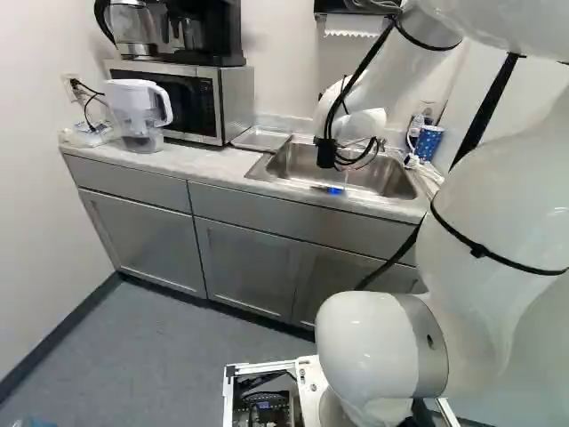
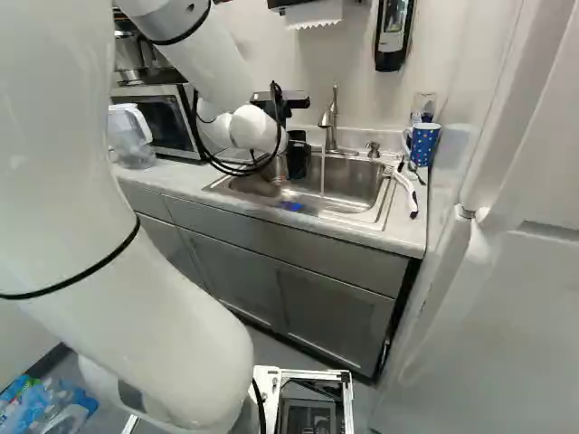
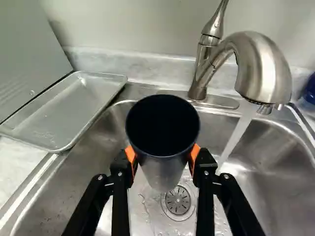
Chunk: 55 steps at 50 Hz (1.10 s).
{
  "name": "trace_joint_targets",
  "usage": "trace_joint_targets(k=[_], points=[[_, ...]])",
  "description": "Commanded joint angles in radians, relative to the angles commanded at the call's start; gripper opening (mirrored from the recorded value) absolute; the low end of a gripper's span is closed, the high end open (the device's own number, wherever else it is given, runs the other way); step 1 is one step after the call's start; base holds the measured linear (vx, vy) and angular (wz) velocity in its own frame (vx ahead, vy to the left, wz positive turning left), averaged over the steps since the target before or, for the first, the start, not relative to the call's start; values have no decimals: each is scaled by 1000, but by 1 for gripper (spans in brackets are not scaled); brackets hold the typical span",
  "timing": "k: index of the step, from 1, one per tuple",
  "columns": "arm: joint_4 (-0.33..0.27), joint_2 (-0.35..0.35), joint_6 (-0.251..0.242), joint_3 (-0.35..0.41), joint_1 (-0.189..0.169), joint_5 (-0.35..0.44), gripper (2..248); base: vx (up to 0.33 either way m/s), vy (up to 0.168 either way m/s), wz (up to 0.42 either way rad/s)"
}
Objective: Rinse the cup and place it in the tray
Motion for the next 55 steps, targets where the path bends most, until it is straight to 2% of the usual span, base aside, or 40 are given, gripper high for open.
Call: trace_joint_targets(k=[37,55], points=[[0,-19,0,-19,-60,-1,122,0,0,0],[0,-32,0,-32,-91,-35,122,0,0,0]])
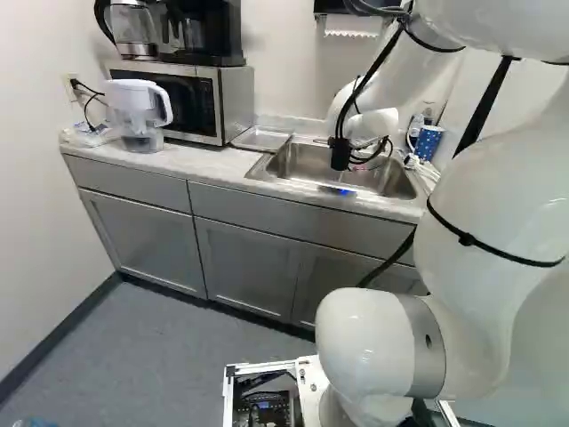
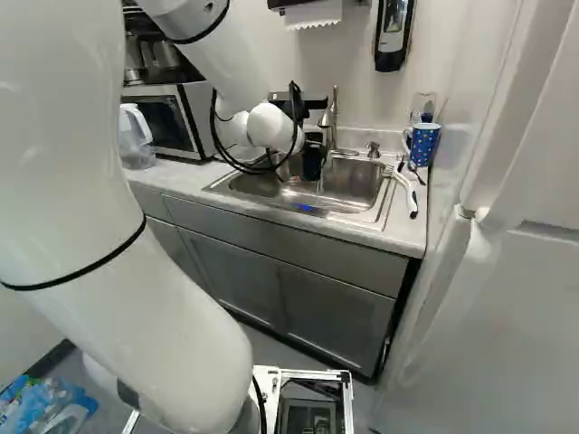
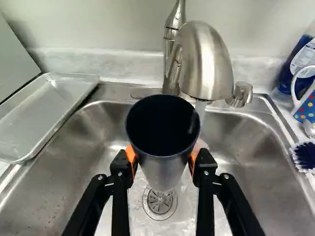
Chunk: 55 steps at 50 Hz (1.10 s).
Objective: Rinse the cup and place it in the tray
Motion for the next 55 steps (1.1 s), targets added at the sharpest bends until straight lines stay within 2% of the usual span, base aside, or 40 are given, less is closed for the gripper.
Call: trace_joint_targets(k=[29,55], points=[[0,-13,0,-13,-44,-19,122,0,0,0],[0,-12,0,-12,-56,-19,122,0,0,0]])
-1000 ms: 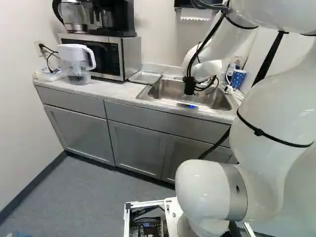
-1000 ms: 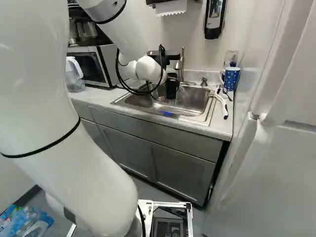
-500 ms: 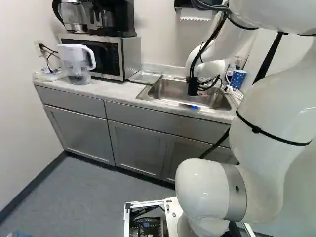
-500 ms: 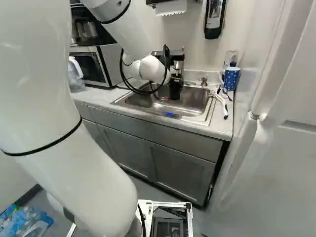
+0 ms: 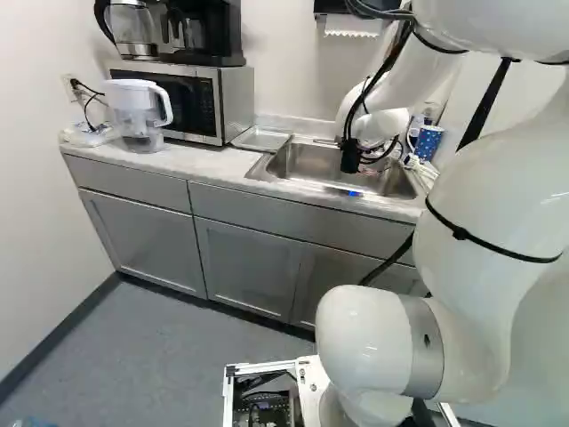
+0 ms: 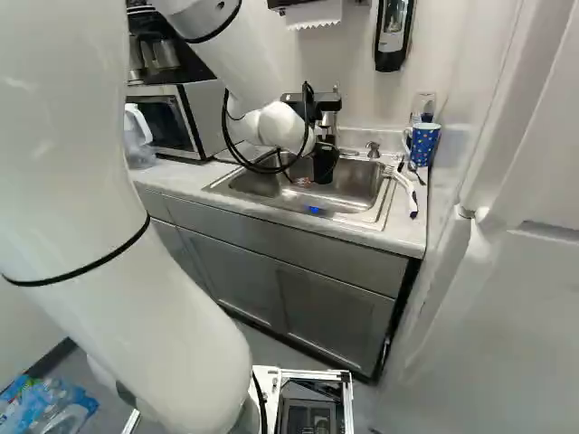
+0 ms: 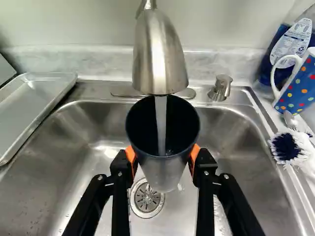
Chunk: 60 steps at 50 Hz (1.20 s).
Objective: Rinse the cup and place it in the tray
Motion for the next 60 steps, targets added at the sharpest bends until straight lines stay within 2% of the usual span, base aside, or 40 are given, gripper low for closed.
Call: trace_joint_targets(k=[60], points=[[0,0,0,0,0,0,122,0,0,0]])
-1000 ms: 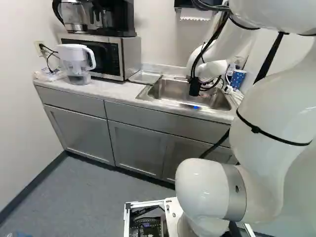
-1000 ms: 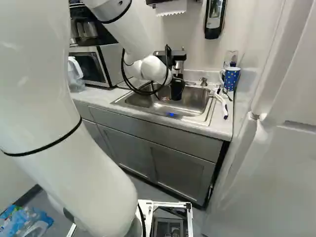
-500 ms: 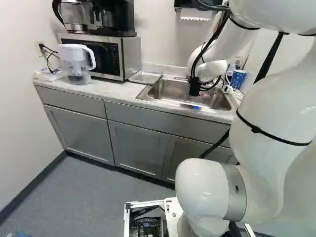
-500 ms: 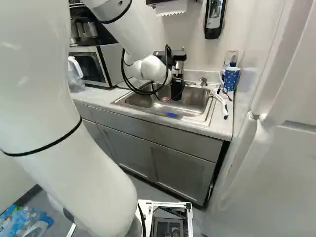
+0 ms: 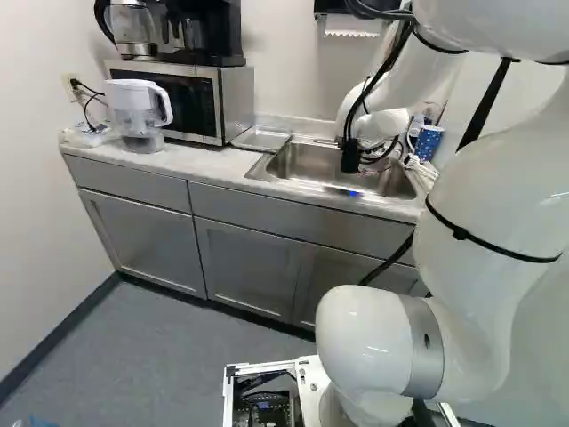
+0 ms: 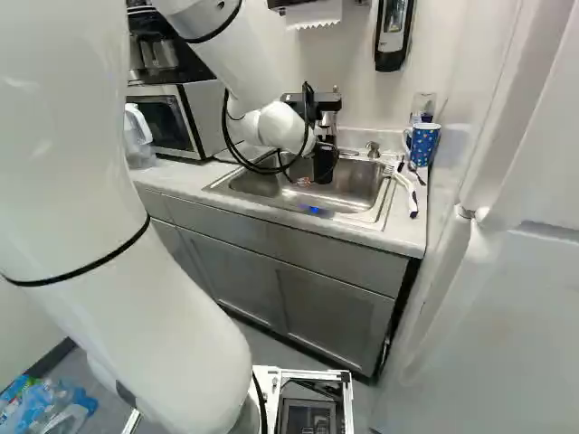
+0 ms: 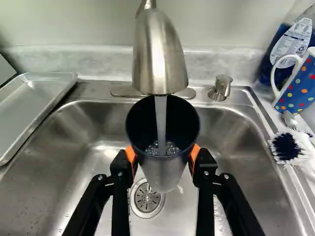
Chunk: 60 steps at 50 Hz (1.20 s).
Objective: Rinse the cup and place it in the tray
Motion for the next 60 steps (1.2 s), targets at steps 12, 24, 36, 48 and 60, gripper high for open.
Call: trace_joint_targets(k=[12,24,36,48,60], points=[[0,0,0,0,0,0,122,0,0,0],[0,0,0,0,0,0,122,0,0,0],[0,0,0,0,0,0,122,0,0,0],[0,0,0,0,0,0,122,0,0,0],[0,0,0,0,0,0,122,0,0,0]])
